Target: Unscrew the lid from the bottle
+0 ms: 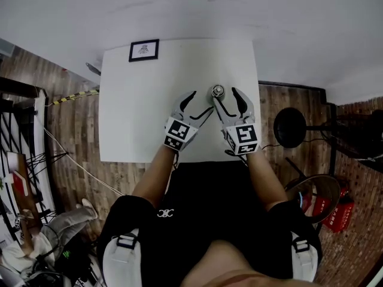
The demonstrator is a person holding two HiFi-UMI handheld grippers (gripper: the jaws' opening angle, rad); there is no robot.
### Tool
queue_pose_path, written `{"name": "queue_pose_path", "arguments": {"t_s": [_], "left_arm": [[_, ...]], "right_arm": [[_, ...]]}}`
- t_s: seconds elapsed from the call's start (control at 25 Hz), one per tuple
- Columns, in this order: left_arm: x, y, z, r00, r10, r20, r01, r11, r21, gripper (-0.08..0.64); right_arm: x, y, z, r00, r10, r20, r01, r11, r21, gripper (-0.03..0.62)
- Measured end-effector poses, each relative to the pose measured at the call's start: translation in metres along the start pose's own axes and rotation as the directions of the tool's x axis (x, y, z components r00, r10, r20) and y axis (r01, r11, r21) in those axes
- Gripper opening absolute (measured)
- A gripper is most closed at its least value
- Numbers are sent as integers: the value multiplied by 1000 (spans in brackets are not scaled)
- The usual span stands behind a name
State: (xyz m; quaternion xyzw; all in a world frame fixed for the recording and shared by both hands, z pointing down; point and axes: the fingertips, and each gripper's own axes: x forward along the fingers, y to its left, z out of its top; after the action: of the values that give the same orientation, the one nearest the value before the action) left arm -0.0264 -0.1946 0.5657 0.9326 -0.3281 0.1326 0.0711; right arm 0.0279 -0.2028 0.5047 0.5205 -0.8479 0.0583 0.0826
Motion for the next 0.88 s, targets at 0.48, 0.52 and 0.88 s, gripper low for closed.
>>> {"name": "queue_pose_path", "arguments": {"t_s": [0.48, 0.52, 0.88], "left_arm": [[58, -2, -40, 990, -138, -36, 138, 990, 5, 374], [62, -2, -43, 988, -148, -41, 148, 989, 5, 374], [86, -1, -65, 978, -180, -103, 183, 983, 12, 363]], "right_arm": [[36, -7, -54, 986, 10, -169, -12, 1000, -11, 252], [39, -8, -57, 984, 10, -178, -12, 1000, -11, 252], [52, -7, -68, 973, 36, -227, -45, 998, -34, 250]]}}
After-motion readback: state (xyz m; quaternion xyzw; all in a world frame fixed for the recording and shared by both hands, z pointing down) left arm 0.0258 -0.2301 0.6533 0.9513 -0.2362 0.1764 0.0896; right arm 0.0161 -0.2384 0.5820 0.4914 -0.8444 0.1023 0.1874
